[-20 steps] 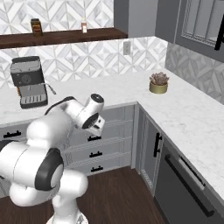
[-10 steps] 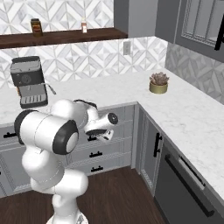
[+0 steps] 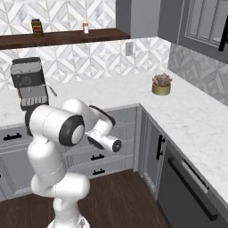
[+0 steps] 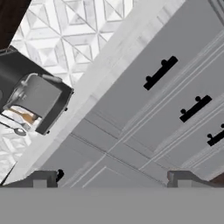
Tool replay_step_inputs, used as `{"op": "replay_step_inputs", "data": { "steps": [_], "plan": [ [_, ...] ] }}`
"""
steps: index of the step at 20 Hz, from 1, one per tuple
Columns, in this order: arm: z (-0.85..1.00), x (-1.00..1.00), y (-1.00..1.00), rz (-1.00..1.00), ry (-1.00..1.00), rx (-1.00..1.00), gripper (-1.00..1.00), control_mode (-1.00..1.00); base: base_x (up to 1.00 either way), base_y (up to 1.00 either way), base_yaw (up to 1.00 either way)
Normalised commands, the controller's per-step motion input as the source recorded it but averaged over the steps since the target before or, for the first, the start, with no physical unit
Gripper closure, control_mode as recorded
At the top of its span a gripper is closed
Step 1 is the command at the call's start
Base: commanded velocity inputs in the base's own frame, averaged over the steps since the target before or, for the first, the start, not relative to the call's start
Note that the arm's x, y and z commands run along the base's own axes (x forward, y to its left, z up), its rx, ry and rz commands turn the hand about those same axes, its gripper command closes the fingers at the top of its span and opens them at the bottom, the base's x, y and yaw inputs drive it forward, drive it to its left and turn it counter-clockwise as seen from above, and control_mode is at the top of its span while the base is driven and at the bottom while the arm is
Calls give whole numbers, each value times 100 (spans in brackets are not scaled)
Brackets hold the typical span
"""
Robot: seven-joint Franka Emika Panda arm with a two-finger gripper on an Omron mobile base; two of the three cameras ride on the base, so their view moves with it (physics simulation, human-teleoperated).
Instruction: Take a straw from the drawer in front and place it inside the glass cup on the dining counter.
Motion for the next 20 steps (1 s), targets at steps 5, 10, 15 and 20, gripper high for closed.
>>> {"op": "replay_step_inputs", "data": {
  "steps": [5, 10, 15, 20],
  "plan": [
    [61, 13, 8, -4, 33, 16, -100, -100, 0, 0, 0],
    [75, 25, 9, 0, 41, 1, -100, -100, 0, 0, 0],
    [-7, 19, 28, -1, 1, 0, -100, -100, 0, 0, 0],
    [-45, 22, 1, 0, -17, 2, -100, -100, 0, 0, 0]
  ]
}}
